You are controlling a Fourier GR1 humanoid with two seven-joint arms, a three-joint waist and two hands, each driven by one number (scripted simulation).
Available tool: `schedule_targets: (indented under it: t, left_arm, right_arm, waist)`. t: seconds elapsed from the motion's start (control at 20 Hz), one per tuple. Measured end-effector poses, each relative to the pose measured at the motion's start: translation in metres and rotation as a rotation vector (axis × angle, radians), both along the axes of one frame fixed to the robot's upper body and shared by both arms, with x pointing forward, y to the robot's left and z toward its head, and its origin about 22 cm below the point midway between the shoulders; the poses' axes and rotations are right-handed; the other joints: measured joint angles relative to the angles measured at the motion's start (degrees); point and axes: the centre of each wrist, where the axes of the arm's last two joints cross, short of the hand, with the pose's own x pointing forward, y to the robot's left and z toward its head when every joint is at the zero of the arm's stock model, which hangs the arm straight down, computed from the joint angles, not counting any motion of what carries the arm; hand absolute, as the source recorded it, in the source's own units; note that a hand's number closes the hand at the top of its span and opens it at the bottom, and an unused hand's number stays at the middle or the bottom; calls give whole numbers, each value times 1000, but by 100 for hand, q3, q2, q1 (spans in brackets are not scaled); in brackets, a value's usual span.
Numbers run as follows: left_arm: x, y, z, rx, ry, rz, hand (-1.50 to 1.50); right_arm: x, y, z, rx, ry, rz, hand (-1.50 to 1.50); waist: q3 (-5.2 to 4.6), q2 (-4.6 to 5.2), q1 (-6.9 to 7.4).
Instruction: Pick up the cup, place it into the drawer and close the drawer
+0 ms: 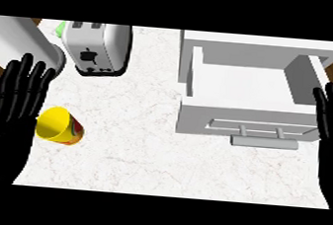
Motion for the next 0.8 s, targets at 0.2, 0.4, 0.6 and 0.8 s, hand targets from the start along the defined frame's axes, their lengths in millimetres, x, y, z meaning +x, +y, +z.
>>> schedule_targets:
  t: [0.2, 0.4, 0.6, 0.8]
  left_arm:
    - [-1, 30, 6, 1, -15, -43, -150]
    - [2, 67, -5, -70, 71, -75, -150]
    - [7, 96, -24, -163, 171, -69, -150]
    - [17, 117, -41, -196, 218, -58, -150]
  right_arm:
    - [-1, -3, 5, -21, -17, 6, -150]
    - [3, -2, -1, -61, 27, 64, -150]
    - [11, 2, -4, -91, 90, 129, -150]
    - [18, 0, -4, -98, 111, 157, -150]
  waist:
    - [75, 30, 63]
    - [98, 52, 124]
    - [109, 58, 118]
    - [115, 58, 97]
